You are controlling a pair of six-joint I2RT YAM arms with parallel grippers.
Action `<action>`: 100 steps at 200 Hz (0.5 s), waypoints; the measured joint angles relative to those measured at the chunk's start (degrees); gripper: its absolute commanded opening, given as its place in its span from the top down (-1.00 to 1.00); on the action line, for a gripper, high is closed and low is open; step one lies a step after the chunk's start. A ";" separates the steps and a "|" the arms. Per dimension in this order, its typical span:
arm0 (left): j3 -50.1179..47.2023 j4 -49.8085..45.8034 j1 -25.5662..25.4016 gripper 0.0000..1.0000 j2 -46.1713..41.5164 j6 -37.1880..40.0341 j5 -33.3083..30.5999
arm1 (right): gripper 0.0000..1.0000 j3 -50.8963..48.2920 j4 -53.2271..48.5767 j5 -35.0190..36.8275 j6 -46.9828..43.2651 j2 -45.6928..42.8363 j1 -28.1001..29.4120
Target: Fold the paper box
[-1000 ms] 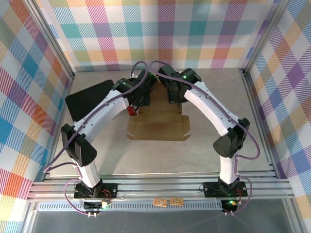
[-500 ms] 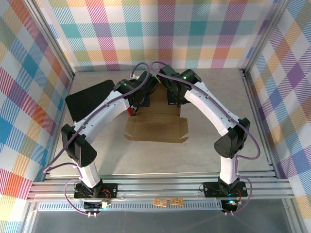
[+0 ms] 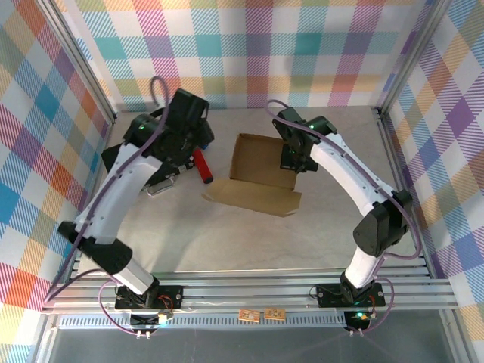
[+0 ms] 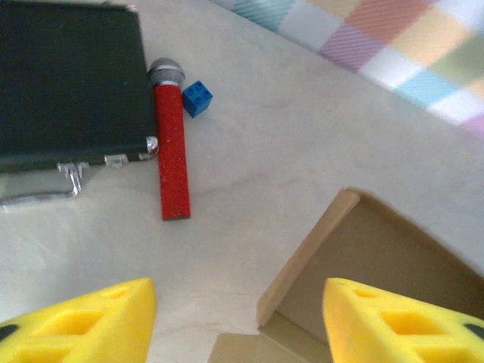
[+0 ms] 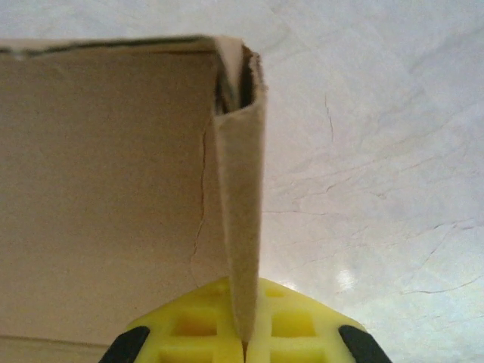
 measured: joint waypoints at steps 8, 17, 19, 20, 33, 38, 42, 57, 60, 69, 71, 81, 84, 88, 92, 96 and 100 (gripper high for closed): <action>-2.08 -0.48 -0.07 -0.34 -2.45 -4.55 0.74 | 1.00 -3.30 1.92 -0.96 1.40 -1.18 -0.83; -3.96 -1.92 -0.70 -0.38 -4.68 -9.75 1.40 | 1.00 -6.47 3.91 -1.68 3.15 -2.27 -1.51; -4.24 -2.14 -0.90 -0.39 -5.01 -10.73 1.44 | 1.00 -7.23 4.48 -1.75 3.67 -2.60 -1.70; -4.52 -2.36 -1.09 -0.39 -5.31 -11.67 1.40 | 1.00 -7.50 4.66 -1.81 3.82 -2.69 -1.77; -7.78 -3.28 -3.48 -0.43 -7.98 -19.76 2.19 | 1.00 -11.28 7.28 -2.47 6.64 -4.02 -2.64; -9.29 -3.37 -4.59 -0.44 -8.87 -22.49 2.73 | 1.00 -12.17 8.00 -2.54 7.61 -4.33 -2.93; -10.45 -3.19 -5.33 -0.46 -9.49 -24.55 3.04 | 1.00 -12.81 8.63 -2.62 8.48 -4.57 -3.13; -13.94 -3.17 -7.67 -0.49 -10.49 -31.87 4.81 | 1.00 -14.10 10.86 -2.93 11.23 -4.81 -3.41; -14.43 -3.13 -8.07 -0.49 -10.45 -33.35 5.20 | 1.00 -14.25 11.32 -2.97 11.74 -4.81 -3.41; -15.28 -3.10 -8.87 -0.43 -9.84 -36.81 6.38 | 1.00 -14.64 12.50 -3.34 13.14 -4.81 -3.41; -15.39 -3.15 -9.05 -0.42 -9.62 -37.68 6.64 | 1.00 -14.75 12.74 -3.41 13.42 -4.81 -3.39; -15.91 -3.06 -9.73 -0.42 -8.55 -41.18 7.67 | 1.00 -15.06 13.75 -3.78 14.64 -4.81 -3.37; -16.17 -2.91 -9.90 -0.42 -8.17 -42.12 8.13 | 1.00 -15.13 13.99 -3.91 14.95 -4.81 -3.37; -16.50 -2.73 -10.12 -0.42 -7.80 -43.17 8.41 | 1.00 -15.21 14.29 -4.02 15.28 -4.81 -3.37; -16.90 -2.47 -10.21 -0.43 -7.45 -44.13 8.79 | 1.00 -15.28 14.60 -4.24 15.69 -4.81 -3.37; -17.42 -2.14 -10.34 -0.44 -7.15 -45.03 9.07 | 1.00 -15.30 14.78 -4.42 16.06 -4.81 -3.37; -17.94 -1.66 -10.49 -0.44 -6.86 -45.88 9.33 | 1.00 -15.32 14.95 -4.52 16.37 -4.81 -3.37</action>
